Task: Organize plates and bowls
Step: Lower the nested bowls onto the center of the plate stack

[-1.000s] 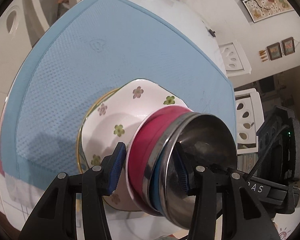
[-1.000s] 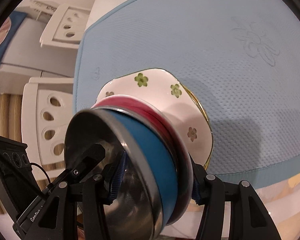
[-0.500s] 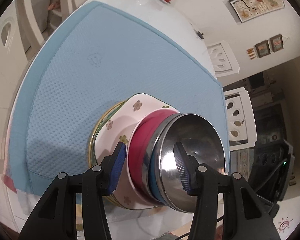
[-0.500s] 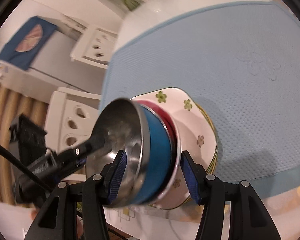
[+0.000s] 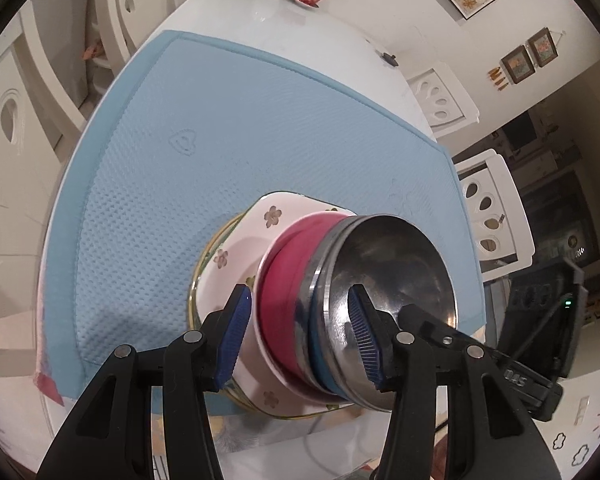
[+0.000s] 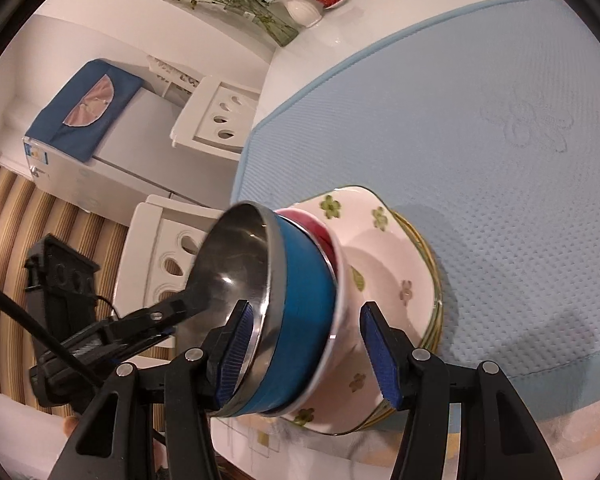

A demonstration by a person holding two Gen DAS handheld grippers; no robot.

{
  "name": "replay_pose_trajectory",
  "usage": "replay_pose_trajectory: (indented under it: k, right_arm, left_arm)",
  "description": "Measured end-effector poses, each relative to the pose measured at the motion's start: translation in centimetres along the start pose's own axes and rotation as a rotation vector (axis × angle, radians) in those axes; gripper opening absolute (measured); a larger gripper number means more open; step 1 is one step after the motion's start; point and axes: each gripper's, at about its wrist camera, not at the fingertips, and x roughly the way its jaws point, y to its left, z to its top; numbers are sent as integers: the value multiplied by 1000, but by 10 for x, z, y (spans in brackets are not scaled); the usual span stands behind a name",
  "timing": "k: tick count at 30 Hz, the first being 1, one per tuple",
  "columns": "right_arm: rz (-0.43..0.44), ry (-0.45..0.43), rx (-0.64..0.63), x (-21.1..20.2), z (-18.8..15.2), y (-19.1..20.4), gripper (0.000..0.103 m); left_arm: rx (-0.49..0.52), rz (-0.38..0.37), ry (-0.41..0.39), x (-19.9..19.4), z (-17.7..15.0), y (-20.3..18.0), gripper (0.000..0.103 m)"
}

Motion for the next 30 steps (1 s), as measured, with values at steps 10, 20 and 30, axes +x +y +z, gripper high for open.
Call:
replay_pose_trajectory:
  k: [10, 20, 30]
  right_arm:
    - [-26, 9, -24, -15, 2, 22, 55]
    - [-383, -61, -294, -76, 4, 119, 60]
    - [-568, -132, -348, -115, -14, 141, 60]
  left_arm:
    - [-4, 29, -93, -28, -3, -11, 48]
    - [108, 152, -271, -84, -25, -74, 66]
    - [133, 347, -436, -134, -46, -122, 66]
